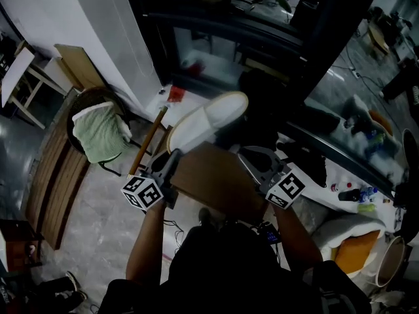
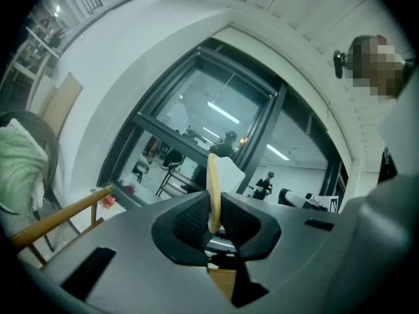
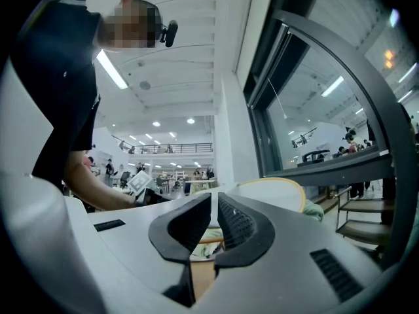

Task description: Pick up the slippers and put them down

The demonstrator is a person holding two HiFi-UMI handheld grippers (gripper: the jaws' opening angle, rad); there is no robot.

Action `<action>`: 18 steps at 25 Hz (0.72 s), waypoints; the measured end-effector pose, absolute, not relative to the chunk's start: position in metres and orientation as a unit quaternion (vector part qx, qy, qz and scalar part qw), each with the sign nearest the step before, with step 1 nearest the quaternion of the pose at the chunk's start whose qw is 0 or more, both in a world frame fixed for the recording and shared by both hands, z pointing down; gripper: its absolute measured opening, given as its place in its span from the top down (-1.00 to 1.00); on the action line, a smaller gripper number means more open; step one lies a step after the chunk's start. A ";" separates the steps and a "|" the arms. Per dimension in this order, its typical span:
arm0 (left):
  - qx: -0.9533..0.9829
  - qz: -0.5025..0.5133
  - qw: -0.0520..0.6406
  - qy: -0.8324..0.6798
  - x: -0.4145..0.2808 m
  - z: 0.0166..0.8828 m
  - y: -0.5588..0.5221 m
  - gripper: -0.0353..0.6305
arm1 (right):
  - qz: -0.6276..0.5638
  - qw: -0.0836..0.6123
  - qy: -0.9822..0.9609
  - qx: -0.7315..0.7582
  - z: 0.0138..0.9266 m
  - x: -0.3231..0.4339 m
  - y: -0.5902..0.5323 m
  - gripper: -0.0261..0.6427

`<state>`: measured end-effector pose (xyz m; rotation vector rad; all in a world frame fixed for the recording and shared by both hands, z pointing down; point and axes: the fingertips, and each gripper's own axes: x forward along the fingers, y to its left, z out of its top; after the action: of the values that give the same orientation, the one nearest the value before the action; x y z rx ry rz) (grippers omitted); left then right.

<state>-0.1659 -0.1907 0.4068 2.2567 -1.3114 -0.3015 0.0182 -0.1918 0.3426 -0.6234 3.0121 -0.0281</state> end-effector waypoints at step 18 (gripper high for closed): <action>0.810 -0.010 0.405 -0.423 -0.127 0.565 -0.176 0.72 | -0.087 -0.004 0.971 -0.222 0.430 0.030 -0.222 0.83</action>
<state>-0.1270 -0.1757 0.5651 2.0445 -1.0675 -0.0243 0.0297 -0.2222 0.4301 -0.6992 3.0596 -0.2735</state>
